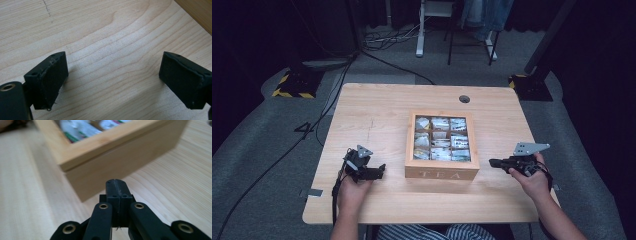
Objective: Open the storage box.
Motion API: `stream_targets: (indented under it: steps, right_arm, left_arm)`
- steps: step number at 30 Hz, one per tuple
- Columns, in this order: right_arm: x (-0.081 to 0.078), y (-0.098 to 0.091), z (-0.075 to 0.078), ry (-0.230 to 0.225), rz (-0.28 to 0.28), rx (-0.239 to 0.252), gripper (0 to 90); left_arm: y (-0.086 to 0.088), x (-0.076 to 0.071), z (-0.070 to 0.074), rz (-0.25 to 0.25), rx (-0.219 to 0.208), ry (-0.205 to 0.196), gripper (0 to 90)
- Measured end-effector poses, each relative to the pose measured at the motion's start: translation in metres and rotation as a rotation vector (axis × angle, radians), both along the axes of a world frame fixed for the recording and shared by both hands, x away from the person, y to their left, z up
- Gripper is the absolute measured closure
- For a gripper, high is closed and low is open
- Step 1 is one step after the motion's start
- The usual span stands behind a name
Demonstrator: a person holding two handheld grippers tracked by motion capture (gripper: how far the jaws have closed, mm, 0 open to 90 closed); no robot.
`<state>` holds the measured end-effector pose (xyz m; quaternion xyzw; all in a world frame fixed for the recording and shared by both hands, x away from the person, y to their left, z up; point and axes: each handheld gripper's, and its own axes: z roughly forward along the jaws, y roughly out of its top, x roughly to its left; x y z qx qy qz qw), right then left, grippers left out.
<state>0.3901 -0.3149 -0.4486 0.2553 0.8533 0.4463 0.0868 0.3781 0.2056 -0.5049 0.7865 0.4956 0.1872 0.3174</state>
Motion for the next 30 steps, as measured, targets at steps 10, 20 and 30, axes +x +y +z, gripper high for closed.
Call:
stream_targets:
  steps: [10, 20, 30]
  right_arm:
    - [-0.008, 0.027, -0.001, 0.000, 0.135, -0.034, 90.0]
    - [-0.011, 0.028, 0.000, 0.004, 0.164, -0.023, 90.0]
    - [-0.010, 0.027, -0.003, 0.024, 0.180, 0.032, 90.0]
  left_arm:
    - [0.000, 0.000, 0.000, 0.000, -0.001, 0.001, 9.2]
    - [0.000, 0.000, 0.000, 0.000, -0.001, 0.001, 9.2]
    - [0.000, 0.000, 0.000, 0.000, 0.000, 0.000, 9.2]
